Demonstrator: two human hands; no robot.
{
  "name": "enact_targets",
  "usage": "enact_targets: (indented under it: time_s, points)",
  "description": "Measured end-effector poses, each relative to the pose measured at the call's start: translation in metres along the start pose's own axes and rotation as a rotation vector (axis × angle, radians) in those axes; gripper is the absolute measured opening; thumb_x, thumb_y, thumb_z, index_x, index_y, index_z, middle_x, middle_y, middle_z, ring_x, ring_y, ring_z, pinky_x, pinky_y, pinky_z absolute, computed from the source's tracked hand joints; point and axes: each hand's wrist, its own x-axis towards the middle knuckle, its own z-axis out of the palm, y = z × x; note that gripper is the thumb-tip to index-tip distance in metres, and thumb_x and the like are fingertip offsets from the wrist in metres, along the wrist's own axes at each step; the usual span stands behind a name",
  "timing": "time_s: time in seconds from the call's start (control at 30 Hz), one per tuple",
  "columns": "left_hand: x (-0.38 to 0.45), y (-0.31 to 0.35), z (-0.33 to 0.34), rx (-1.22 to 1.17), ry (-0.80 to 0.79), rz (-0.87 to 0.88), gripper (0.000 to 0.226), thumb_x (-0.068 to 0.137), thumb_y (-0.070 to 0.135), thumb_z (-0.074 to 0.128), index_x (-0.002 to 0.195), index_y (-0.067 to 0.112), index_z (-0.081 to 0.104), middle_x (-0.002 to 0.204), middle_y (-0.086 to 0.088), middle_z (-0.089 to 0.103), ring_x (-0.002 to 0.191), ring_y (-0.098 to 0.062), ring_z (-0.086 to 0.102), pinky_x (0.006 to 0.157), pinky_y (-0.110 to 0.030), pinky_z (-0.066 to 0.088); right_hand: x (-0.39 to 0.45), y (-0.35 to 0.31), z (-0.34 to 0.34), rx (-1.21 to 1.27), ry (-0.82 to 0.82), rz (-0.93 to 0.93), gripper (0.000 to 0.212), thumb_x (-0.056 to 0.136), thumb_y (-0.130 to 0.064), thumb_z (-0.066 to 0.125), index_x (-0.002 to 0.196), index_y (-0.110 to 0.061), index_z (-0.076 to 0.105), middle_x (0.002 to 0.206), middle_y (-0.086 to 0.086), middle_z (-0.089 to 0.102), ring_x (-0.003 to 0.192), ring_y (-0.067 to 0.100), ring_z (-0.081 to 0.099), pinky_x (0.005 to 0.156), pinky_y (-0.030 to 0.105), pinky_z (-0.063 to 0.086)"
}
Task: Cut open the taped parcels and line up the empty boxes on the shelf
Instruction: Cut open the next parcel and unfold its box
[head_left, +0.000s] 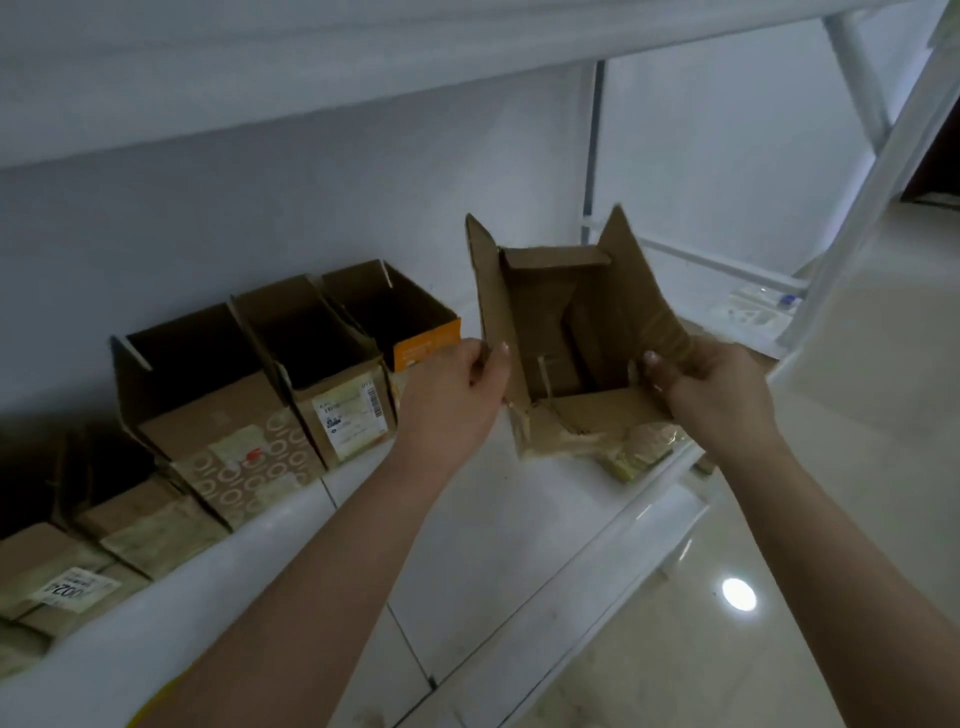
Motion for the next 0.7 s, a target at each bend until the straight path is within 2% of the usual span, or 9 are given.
enact_targets:
  time_s: [0.07,0.17,0.27,0.33,0.4,0.5,0.57,0.63,0.7]
  points:
    - [0.022,0.0,0.004,0.052,0.011,0.011,0.047,0.101,0.033,0.047,0.057,0.021,0.041,0.05,0.006,0.044,0.053,-0.013,0.049,0.056,-0.03,0.037,0.027,-0.005,0.005,0.021,-0.006,-0.054,0.023,0.095,-0.035,0.058,0.085,-0.018,0.071,0.08,0.003,0.072,0.079,0.025,0.065,0.076,0.039,0.051]
    - [0.052,-0.001,0.009,-0.046,-0.021,-0.044,0.048,0.102,0.047,0.039,0.065,0.019,0.055,0.054,0.016,0.061,0.066,-0.01,0.068,0.062,-0.018,0.046,0.07,-0.009,0.011,0.172,-0.051,-0.078,0.025,0.096,-0.028,0.059,0.079,-0.014,0.072,0.077,0.009,0.072,0.071,0.024,0.065,0.069,0.036,0.049]
    - [0.081,-0.013,0.006,-0.138,-0.01,-0.144,0.054,0.098,0.062,0.03,0.092,0.024,0.067,0.087,0.006,0.073,0.084,-0.014,0.071,0.086,-0.038,0.056,0.116,-0.001,0.019,0.3,-0.055,-0.082,0.027,0.095,-0.023,0.059,0.073,-0.016,0.073,0.078,0.005,0.074,0.076,0.025,0.069,0.078,0.042,0.056]
    - [0.098,-0.028,0.003,0.073,0.002,-0.142,0.06,0.098,0.063,0.029,0.1,0.018,0.068,0.095,-0.002,0.072,0.092,-0.02,0.068,0.091,-0.043,0.052,0.145,0.006,0.027,0.34,-0.067,-0.086,0.023,0.094,-0.025,0.061,0.08,-0.013,0.073,0.081,0.008,0.074,0.079,0.028,0.071,0.081,0.049,0.058]
    - [0.11,-0.043,0.002,0.475,-0.057,-0.141,0.049,0.101,0.053,0.036,0.108,0.014,0.065,0.1,-0.006,0.069,0.097,-0.025,0.064,0.096,-0.045,0.047,0.171,0.007,0.036,0.336,-0.096,-0.111,0.028,0.091,-0.032,0.061,0.086,-0.006,0.071,0.083,0.014,0.073,0.081,0.032,0.071,0.08,0.054,0.058]
    - [0.117,-0.057,0.011,1.012,-0.225,-0.253,0.031,0.099,0.042,0.046,0.118,0.019,0.055,0.107,-0.003,0.065,0.109,-0.027,0.058,0.115,-0.052,0.022,0.206,-0.003,0.055,0.336,-0.162,-0.136,0.035,0.092,-0.033,0.063,0.091,0.002,0.065,0.088,0.019,0.071,0.079,0.033,0.071,0.075,0.055,0.058]
    - [0.116,-0.069,0.019,1.14,-0.255,-0.315,0.023,0.099,0.033,0.049,0.117,0.02,0.055,0.103,-0.002,0.064,0.108,-0.027,0.057,0.117,-0.055,0.013,0.224,-0.014,0.072,0.335,-0.199,-0.146,0.028,0.095,-0.027,0.062,0.084,-0.001,0.061,0.09,0.02,0.07,0.078,0.033,0.071,0.075,0.054,0.059]
    - [0.112,-0.083,0.023,1.145,-0.18,-0.351,0.016,0.098,0.018,0.05,0.109,0.023,0.06,0.092,0.0,0.065,0.1,-0.024,0.061,0.118,-0.053,0.011,0.238,-0.025,0.088,0.337,-0.217,-0.14,0.027,0.096,-0.024,0.062,0.074,-0.01,0.054,0.09,0.021,0.069,0.078,0.033,0.071,0.076,0.055,0.059]
    - [0.109,-0.092,0.025,1.135,-0.113,-0.384,0.019,0.097,0.013,0.051,0.102,0.027,0.062,0.083,0.003,0.066,0.093,-0.021,0.065,0.119,-0.049,0.012,0.251,-0.036,0.104,0.37,-0.251,-0.132,0.025,0.096,-0.021,0.061,0.075,-0.013,0.054,0.093,0.02,0.068,0.082,0.034,0.07,0.077,0.053,0.059]
